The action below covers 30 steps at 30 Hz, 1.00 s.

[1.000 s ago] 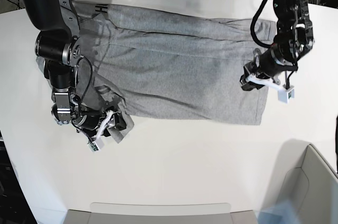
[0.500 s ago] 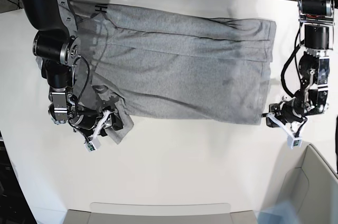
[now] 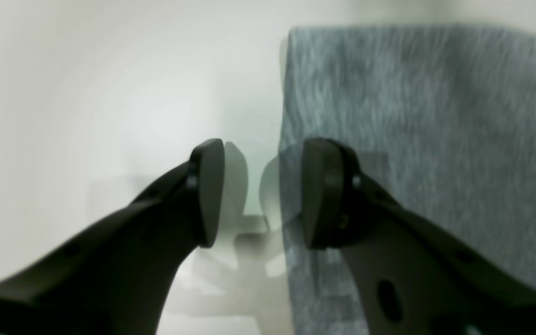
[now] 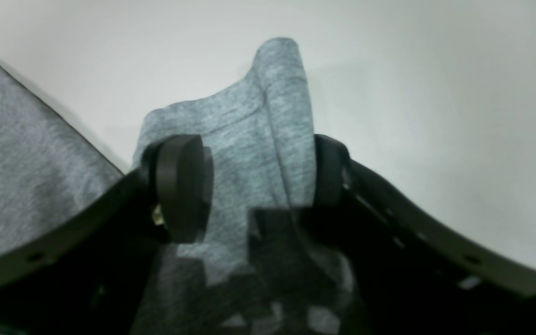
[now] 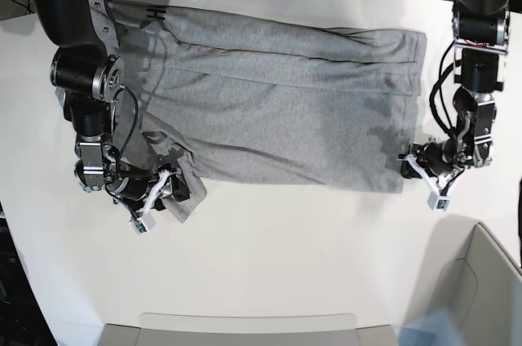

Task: Fold the T-shirt properly
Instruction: 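Grasp the hem corners and fold them over toward the collar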

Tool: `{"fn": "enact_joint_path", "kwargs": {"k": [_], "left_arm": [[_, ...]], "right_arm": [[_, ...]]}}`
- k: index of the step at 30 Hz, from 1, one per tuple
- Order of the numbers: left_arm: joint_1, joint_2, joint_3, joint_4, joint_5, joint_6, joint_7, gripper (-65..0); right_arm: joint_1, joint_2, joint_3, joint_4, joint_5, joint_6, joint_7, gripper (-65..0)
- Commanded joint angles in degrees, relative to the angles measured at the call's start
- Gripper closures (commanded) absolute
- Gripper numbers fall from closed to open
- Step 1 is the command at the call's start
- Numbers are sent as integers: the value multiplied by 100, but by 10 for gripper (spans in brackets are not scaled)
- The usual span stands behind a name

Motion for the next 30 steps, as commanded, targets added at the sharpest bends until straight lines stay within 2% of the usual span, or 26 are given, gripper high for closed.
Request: {"fn": "enact_joint_path", "kwargs": {"k": [1,4,6,12,18,20,23,27,28,30], "left_arm": [[-257,-34,-18,-94,-68,-228,-135,-281],[-468,97,-18,-464,-68,-624,-171,-281],[-583,212,-18,-692,20,-747,-285,-281],[-679,651,-18,-938,802,-773,-443,-281],[-670,686,-45,-947,872,-703,-443,-275],[-670,669,-45,-947,872,-694,-443,-246],[-653,581,-45,-947,881,-694,-443,-163],[-565,440,-89,-947,872,-624,-443,0],[-556,405,-221,-947,872,-439,-434,0],[-547,344,-519,-947,872,-176,-426,0]], "right_arm": [[7,55,-32,-35,-346,91,-484,-347],[7,29,-32,-35,-346,91,-484,-347],[7,29,-32,-35,-346,91,-484,-347],[7,29,-32,-35,-346,91,-484,-347],[7,46,-32,-35,-346,91,-484,-347],[7,46,-32,-35,-346,91,-484,-336],[25,38,-32,-35,-346,91,-484,-244],[95,11,3,-26,-346,91,-484,-54],[157,11,3,-26,-337,91,-484,-13],[236,-24,3,-26,-337,91,-484,0]]}}
